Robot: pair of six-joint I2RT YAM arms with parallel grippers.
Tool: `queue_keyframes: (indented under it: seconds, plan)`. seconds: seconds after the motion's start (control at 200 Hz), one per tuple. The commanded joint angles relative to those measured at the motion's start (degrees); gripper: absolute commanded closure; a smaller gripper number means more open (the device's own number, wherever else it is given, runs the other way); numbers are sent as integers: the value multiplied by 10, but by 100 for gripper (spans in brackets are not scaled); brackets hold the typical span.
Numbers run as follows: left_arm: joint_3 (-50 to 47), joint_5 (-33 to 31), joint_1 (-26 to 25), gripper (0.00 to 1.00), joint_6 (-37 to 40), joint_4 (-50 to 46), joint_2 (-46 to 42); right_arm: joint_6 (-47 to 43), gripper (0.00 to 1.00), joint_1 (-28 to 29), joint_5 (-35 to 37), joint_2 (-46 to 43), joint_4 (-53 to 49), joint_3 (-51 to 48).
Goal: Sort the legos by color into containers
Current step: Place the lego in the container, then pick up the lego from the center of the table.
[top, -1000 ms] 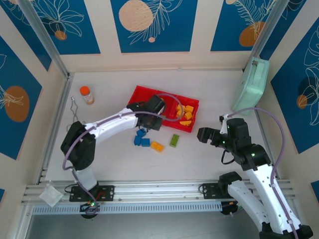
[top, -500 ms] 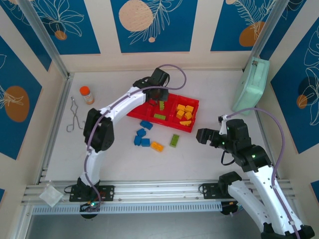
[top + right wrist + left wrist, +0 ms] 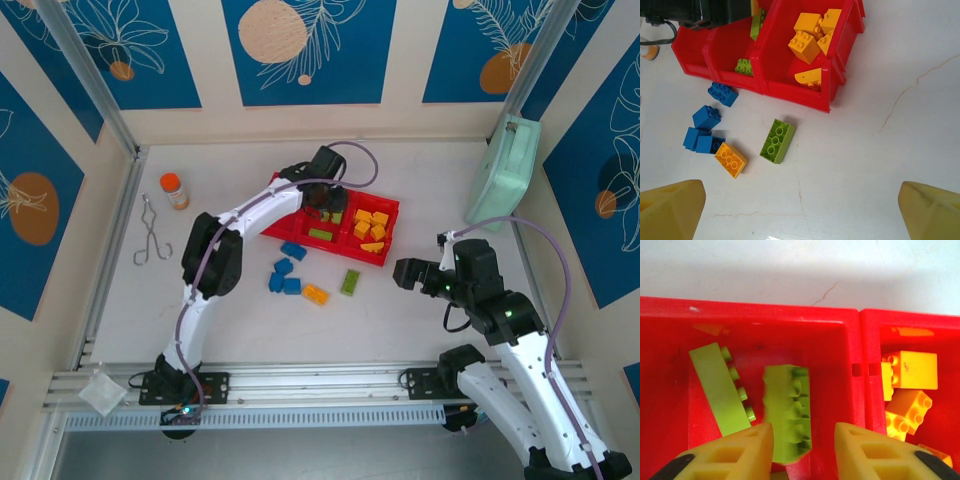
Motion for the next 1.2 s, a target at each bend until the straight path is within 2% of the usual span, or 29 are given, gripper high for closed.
queue_keyframes:
  seconds: [0.0,0.225,0.435,0.485,0.5,0.535,0.6,0.835,0.97,1.196]
  plan:
    - [-36,31,1,55,-1,34,-46,-3,1,2,-13,-3,7,-5]
    - [-114,5,-9,38,24,39,-130,-3,1,1,-15,-2,7,-5]
    - [-211,-32,-54,19,43,25,-223,-4,1,0,-16,-2,5,-5]
    - [-231,-48,-72,14,46,15,-237,-4,1,1,-16,-2,5,-4]
    - [-236,-53,-78,7,44,13,-241,-3,1,1,-16,-2,4,-5]
    - [-250,-64,-90,0,40,9,-249,-3,1,2,-15,-3,4,-4]
    - [-278,-89,-113,1,15,7,-261,-4,1,2,-14,-3,4,-4]
    - [-317,-104,-176,1,-35,19,-256,1,1,2,4,-8,-5,1]
    - [-288,-99,-202,0,-38,8,-204,5,1,2,21,-23,-8,2]
    - [-207,-93,-213,9,-51,-27,-109,5,1,2,29,-49,-6,-2]
